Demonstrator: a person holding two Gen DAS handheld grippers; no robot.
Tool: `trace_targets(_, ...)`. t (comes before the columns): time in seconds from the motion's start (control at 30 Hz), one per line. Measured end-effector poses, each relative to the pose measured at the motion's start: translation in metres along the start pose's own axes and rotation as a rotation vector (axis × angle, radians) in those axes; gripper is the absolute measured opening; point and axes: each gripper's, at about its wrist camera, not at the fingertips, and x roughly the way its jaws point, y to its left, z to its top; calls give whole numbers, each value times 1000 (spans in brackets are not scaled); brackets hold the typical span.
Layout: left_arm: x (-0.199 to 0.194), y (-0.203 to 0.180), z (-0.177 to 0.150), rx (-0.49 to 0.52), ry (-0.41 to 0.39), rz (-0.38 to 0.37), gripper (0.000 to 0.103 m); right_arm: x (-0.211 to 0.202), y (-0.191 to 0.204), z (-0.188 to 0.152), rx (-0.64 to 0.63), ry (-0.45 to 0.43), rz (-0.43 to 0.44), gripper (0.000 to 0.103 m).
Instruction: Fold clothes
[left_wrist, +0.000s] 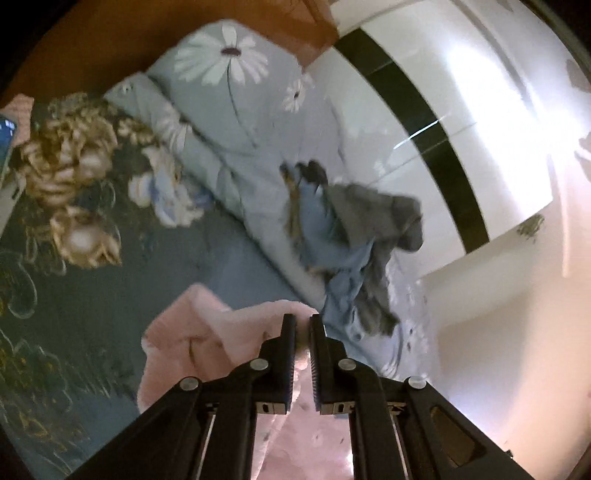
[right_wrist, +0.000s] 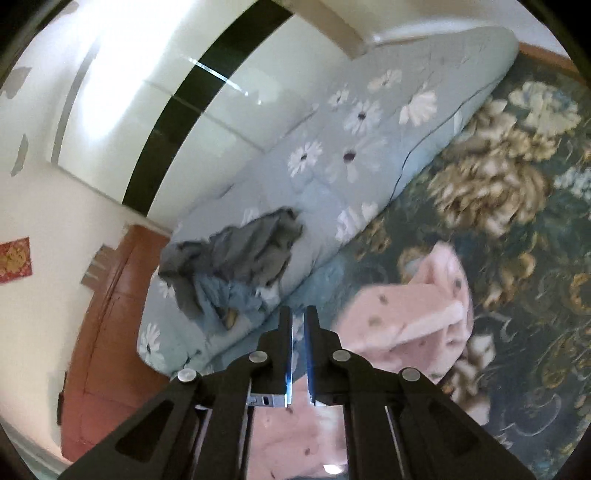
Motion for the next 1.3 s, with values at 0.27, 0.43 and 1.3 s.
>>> trace_targets(0.27,6,29,-4,-71,25,66,8,47,-36,-26,13,166,-158,8)
trace_targets(0.43,18,49,-18,-150,49,80,8,97,-54,-50,49,288,-191,18)
trace_targets(1.3,-12,-23,48,-41,-87,-45,0,9,23,61,27,-103,-24,6)
